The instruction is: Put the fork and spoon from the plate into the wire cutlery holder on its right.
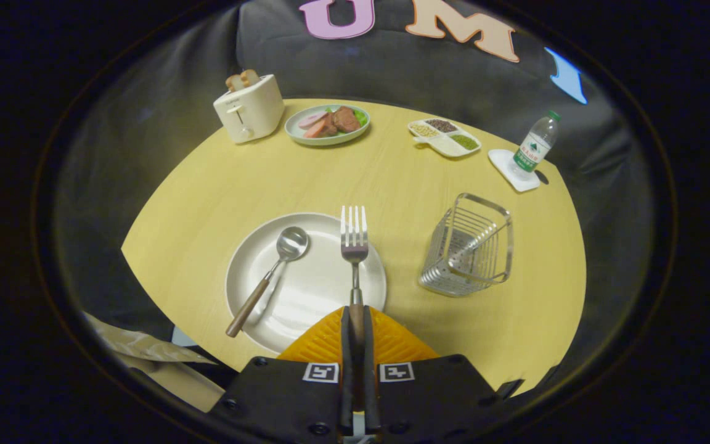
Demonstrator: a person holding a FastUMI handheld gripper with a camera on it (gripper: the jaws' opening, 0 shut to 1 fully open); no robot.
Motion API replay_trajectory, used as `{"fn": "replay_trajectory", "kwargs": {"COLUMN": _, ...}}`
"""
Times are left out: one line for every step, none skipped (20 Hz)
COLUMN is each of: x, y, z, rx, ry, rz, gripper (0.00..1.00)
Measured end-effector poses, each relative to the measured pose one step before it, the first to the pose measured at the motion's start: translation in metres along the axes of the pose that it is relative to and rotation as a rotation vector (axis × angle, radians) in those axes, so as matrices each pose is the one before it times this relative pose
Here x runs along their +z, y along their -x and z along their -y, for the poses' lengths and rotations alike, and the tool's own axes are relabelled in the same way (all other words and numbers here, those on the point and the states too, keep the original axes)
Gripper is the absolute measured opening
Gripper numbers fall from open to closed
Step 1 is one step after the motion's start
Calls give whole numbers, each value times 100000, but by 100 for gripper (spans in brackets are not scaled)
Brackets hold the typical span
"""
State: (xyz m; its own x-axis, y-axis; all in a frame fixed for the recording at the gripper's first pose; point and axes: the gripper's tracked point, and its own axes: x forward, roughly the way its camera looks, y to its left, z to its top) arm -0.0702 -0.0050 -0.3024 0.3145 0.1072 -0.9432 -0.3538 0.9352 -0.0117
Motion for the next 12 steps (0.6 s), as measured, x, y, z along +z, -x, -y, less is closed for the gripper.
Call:
{"fn": "replay_trajectory", "kwargs": {"x": 394, "y": 314, "z": 679, "rx": -753, "ry": 837, "rz": 151, "gripper": 10}}
{"fn": "replay_trajectory", "kwargs": {"x": 353, "y": 302, "z": 645, "rx": -510, "ry": 604, "rz": 216, "gripper": 10}}
{"fn": "replay_trajectory", "kwargs": {"x": 178, "y": 227, "z": 491, "rx": 112, "ry": 347, "rz": -281, "gripper": 10}}
{"fn": "replay_trajectory", "kwargs": {"x": 164, "y": 321, "z": 469, "rx": 463, "ry": 317, "rz": -732, "gripper": 10}}
{"fn": "replay_trajectory", "kwargs": {"x": 128, "y": 270, "z": 619, "rx": -112, "ry": 764, "rz": -437, "gripper": 10}}
{"fn": "replay_trajectory", "kwargs": {"x": 187, "y": 278, "z": 777, "rx": -641, "ry": 1109, "rz": -446, "gripper": 10}}
{"fn": "replay_trajectory", "kwargs": {"x": 149, "y": 216, "z": 789, "rx": -777, "ry": 1228, "rz": -567, "gripper": 10}}
{"fn": "replay_trajectory", "kwargs": {"x": 89, "y": 215, "z": 831, "rx": -806, "ry": 973, "rz": -536, "gripper": 10}}
{"fn": "replay_trajectory", "kwargs": {"x": 114, "y": 205, "z": 686, "rx": -692, "ry": 929, "rz": -520, "gripper": 10}}
{"fn": "replay_trajectory", "kwargs": {"x": 141, "y": 140, "z": 755, "rx": -554, "ry": 551, "rz": -501, "gripper": 10}}
{"fn": "replay_trajectory", "kwargs": {"x": 51, "y": 104, "z": 695, "rx": -402, "ry": 103, "rz": -678, "gripper": 10}}
{"fn": "replay_trajectory", "kwargs": {"x": 113, "y": -4, "z": 623, "rx": -14, "ry": 105, "rz": -1017, "gripper": 10}}
